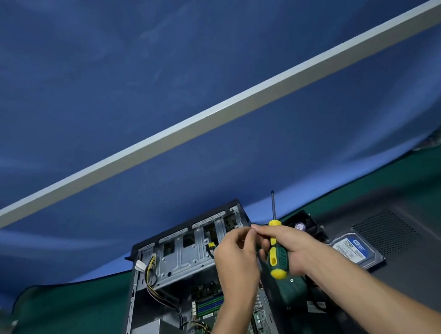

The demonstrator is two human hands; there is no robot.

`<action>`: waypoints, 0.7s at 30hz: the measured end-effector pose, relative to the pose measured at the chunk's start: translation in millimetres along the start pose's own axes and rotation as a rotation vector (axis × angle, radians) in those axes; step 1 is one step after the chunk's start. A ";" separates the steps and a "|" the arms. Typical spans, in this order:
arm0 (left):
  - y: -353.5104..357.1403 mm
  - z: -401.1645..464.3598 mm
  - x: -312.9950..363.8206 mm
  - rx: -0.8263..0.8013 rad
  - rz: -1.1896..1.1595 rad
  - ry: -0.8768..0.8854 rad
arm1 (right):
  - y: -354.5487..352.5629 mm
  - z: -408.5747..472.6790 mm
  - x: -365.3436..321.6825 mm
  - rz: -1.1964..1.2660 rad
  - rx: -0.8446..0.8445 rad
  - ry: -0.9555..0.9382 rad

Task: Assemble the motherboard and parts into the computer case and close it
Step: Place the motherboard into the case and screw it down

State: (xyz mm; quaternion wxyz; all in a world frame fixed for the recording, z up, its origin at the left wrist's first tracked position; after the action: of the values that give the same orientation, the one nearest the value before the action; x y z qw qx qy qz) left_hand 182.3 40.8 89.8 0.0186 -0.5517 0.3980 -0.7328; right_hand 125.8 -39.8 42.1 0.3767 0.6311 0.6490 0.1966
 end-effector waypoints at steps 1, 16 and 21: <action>0.0 -1.1 1.3 0.015 0.009 -0.012 | 1.0 -1.1 1.3 -0.005 -0.001 -0.008; -13.6 12.1 -3.3 0.102 -0.566 -0.332 | -13.4 -45.9 -22.2 -1.005 0.176 -0.468; -43.6 18.1 -36.0 0.057 -0.840 -0.522 | -17.5 -50.2 -18.0 -1.721 0.098 -0.804</action>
State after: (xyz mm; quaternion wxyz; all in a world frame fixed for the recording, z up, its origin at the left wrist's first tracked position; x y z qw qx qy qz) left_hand 229.2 77.2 88.9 -0.1642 -0.8287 0.1029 -0.5251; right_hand 75.6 -48.4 65.7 0.5604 -0.0278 0.7203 -0.4079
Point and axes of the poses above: each hand's wrist, its own z-axis towards the middle knuckle, its own y-axis out of the palm, x = y × z, the point moved 4 cm from there along z, towards the middle knuckle, and after that the axes turned 8 degrees about z, right-handed, at the moved point
